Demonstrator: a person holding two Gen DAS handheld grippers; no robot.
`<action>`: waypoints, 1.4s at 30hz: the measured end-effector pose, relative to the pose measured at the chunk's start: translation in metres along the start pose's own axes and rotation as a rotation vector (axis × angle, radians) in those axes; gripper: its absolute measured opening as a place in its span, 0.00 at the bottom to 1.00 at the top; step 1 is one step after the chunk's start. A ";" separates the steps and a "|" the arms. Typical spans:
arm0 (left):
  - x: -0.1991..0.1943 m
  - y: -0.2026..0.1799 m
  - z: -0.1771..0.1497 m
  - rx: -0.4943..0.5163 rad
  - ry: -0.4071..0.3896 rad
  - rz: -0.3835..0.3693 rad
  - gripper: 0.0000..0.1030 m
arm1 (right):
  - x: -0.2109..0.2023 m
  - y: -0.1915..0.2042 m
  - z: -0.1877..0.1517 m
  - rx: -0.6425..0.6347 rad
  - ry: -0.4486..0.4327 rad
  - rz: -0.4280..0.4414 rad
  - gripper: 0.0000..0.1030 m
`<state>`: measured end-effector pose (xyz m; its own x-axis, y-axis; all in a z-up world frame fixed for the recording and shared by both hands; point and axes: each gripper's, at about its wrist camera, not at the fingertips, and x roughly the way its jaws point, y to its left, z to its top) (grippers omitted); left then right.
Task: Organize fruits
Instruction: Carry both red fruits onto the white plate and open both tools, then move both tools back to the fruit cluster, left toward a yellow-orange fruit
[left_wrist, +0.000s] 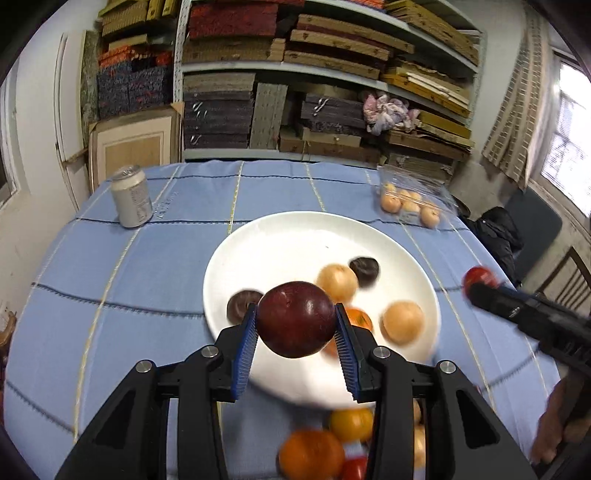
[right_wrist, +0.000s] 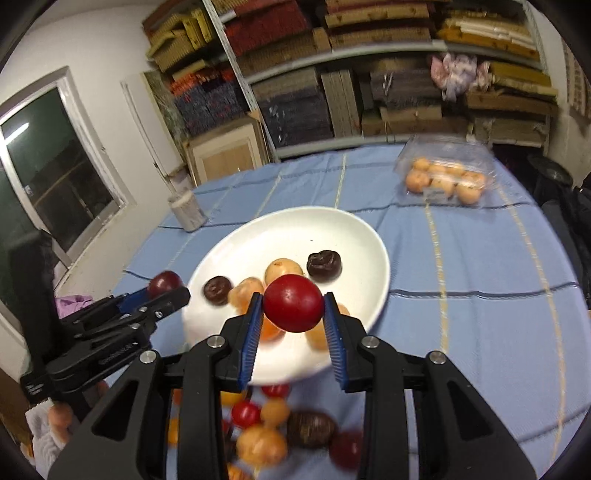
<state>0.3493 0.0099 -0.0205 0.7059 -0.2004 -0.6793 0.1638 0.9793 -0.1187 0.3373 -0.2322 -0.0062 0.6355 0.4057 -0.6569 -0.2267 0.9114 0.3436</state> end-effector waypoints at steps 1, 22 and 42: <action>0.006 0.003 0.004 -0.008 0.007 0.001 0.39 | 0.015 -0.004 0.005 0.012 0.021 0.000 0.31; 0.030 0.035 0.023 -0.120 0.022 -0.058 0.70 | 0.021 -0.024 0.009 0.062 -0.039 0.023 0.63; -0.075 0.017 -0.128 -0.021 0.012 0.024 0.89 | -0.078 -0.072 -0.119 0.274 -0.171 -0.032 0.93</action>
<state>0.2112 0.0448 -0.0644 0.7010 -0.1769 -0.6908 0.1324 0.9842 -0.1177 0.2164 -0.3208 -0.0590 0.7593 0.3388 -0.5557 -0.0124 0.8612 0.5081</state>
